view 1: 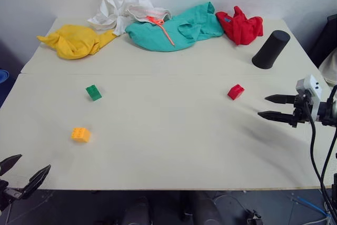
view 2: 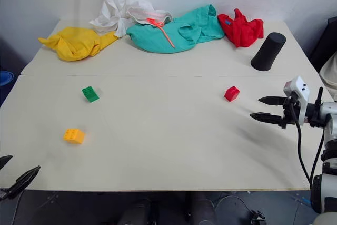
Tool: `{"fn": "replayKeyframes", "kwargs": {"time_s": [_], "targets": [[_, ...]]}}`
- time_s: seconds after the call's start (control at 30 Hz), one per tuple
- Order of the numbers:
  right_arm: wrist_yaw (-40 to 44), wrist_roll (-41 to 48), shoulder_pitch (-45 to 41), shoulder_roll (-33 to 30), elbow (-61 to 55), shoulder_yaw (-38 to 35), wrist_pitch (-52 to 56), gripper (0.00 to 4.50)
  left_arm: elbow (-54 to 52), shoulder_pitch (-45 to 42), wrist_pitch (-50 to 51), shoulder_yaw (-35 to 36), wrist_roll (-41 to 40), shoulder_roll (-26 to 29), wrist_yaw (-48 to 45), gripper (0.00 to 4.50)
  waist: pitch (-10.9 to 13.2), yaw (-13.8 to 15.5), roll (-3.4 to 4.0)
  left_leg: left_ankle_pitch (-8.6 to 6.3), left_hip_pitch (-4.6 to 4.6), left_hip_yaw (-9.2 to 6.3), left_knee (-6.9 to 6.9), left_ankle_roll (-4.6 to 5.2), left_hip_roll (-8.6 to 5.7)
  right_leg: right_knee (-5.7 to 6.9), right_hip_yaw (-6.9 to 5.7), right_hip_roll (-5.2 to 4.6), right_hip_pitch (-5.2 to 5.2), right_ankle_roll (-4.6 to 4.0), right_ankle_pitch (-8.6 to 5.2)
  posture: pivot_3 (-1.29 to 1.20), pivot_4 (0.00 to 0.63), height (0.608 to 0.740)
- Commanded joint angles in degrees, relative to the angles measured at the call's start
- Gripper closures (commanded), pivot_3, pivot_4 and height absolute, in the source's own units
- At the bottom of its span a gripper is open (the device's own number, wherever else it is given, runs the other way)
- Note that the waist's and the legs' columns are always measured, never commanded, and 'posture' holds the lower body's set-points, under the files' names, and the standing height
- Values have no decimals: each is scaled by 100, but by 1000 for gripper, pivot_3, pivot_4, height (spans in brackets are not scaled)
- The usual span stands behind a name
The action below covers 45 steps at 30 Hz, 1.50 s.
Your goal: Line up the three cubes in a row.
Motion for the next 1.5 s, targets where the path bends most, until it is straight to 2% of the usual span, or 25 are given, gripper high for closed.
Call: {"fn": "replayKeyframes", "kwargs": {"time_s": [0.03, 0.6, 0.8, 0.9, 0.97, 1.03, 1.13, 1.23, 1.5], "targets": [[-54, 176, 74, -67, -289, -230, 99, 0, -18, 42, 29, 131, 54, 88, 65, 12, 0, 1, 0, 0, 0, 0, 0, -1, 0, 0, 0, 0, 0, 0, 0, 0, 150, 740], [-494, 305, 369, -72, -893, -280, 225, 0, 20, -264, 170, -47, -23, 302, -21, 12, 0, 4, 1, 1, 1, 0, 1, -1, 0, 3, 1, 0, 1, 1, 0, 0, 150, 740], [-865, 418, 159, 65, -1417, -258, 601, 0, -770, -726, 1012, -433, -954, 932, -348, 12, 0, 13, 1, 10, 0, -2, 9, -18, 0, 15, 2, -2, 1, 1, 1, 0, 150, 740], [-1149, 616, -207, 404, -1544, -262, 917, 0, -1163, -1426, 1689, -748, -1940, 1562, -377, 12, 0, 6, 2, 17, 3, -2, 8, -33, 1, 19, 3, -1, 2, 1, 0, 0, 150, 740], [-1561, 294, -538, 694, -1208, -72, 671, 0, -1261, -2194, 2043, -1109, -2613, 2098, -384, 12, 0, -6, 2, 23, 2, -1, 10, -40, 0, 30, 5, 0, -2, 0, 0, 0, 150, 740], [-1996, -93, -795, 907, -824, 124, 355, 0, -1216, -2838, 2222, -1464, -2885, 2470, -409, 12, 1, -23, 4, 27, 4, -1, 10, -46, -1, 36, 7, 1, -1, 0, 0, 0, 150, 740], [-2559, -369, -1119, 1172, -259, 191, 137, 0, -1129, -3570, 2296, -2029, -2854, 2847, -493, 12, 3, -25, 8, 32, 1, 2, 8, -50, -3, 32, 9, 6, -6, -2, -1, 0, 150, 740], [-2730, -534, -1246, 1392, 171, 251, -191, 0, -1107, -4126, 2199, -2490, -2647, 3073, -676, 12, 4, -9, 9, 38, -11, 5, 8, -48, -4, 31, 9, 12, -13, -2, -1, 0, 150, 740], [-2977, -760, -1440, 1798, 939, 312, -359, 0, -1015, -5026, 2213, -3198, -2529, 3011, -770, 12, 4, -7, 9, 48, -8, 12, 18, -46, -6, 34, 19, 15, -11, 4, 2, 0, 150, 740]]}}
